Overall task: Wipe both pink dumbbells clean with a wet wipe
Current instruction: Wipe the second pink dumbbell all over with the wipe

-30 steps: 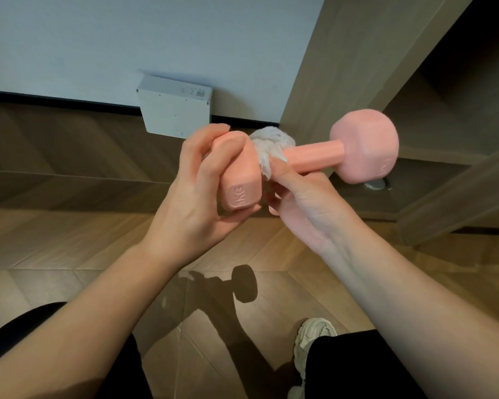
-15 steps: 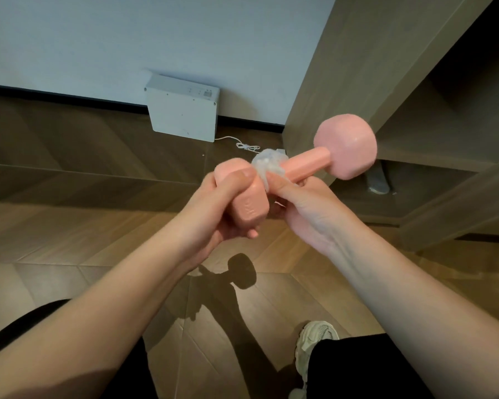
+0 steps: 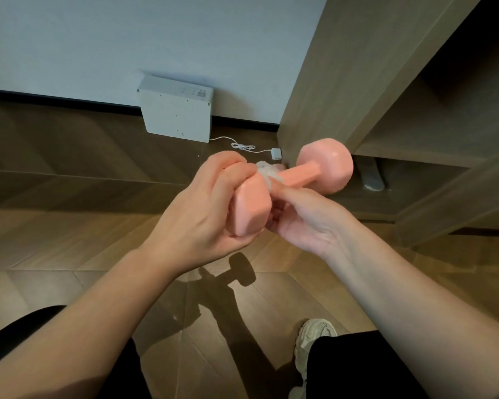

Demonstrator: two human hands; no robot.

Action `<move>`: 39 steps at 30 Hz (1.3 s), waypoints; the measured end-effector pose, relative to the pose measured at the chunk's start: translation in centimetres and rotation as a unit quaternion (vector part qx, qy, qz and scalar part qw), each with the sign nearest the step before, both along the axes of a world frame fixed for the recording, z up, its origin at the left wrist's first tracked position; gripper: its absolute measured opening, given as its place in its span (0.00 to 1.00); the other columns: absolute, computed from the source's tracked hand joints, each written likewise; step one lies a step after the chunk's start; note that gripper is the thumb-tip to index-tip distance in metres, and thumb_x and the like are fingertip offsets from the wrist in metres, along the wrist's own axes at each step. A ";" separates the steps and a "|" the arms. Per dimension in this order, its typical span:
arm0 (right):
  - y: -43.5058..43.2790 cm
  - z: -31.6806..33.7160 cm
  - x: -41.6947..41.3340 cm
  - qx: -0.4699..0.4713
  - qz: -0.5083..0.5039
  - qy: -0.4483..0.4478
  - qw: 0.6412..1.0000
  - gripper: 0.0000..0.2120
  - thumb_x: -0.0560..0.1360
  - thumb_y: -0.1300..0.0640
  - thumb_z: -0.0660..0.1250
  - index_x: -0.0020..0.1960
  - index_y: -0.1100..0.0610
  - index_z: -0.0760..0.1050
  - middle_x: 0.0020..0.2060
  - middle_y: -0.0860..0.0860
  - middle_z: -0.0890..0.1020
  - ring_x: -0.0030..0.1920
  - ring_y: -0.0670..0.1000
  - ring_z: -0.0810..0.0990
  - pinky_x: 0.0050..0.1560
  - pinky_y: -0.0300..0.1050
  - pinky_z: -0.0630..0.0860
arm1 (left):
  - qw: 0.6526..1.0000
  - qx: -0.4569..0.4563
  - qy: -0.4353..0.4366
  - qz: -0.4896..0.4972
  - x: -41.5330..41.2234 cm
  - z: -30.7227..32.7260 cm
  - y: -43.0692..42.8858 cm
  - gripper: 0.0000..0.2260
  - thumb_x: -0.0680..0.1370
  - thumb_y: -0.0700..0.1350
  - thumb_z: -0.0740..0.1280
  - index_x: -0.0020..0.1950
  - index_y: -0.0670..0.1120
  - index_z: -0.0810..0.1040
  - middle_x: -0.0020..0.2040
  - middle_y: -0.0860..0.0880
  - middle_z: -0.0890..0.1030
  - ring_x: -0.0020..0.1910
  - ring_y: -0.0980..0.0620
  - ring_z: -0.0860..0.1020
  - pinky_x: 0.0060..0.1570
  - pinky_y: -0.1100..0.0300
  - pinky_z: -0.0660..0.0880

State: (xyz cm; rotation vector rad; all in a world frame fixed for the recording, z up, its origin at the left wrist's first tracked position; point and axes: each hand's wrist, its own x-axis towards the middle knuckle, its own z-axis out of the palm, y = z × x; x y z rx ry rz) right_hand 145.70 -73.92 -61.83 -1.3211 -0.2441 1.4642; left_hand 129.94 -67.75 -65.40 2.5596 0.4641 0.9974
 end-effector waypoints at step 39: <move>-0.3 1.1 1.3 0.000 0.049 -0.184 0.982 0.13 0.73 0.52 0.72 0.53 0.57 0.77 0.29 0.47 0.78 0.30 0.44 0.70 0.29 0.37 0.67 | 0.990 0.131 0.040 0.026 -0.2 0.4 0.4 0.24 0.77 0.49 0.67 0.69 0.46 0.62 0.69 0.39 0.63 0.57 0.34 0.72 0.49 0.46 0.74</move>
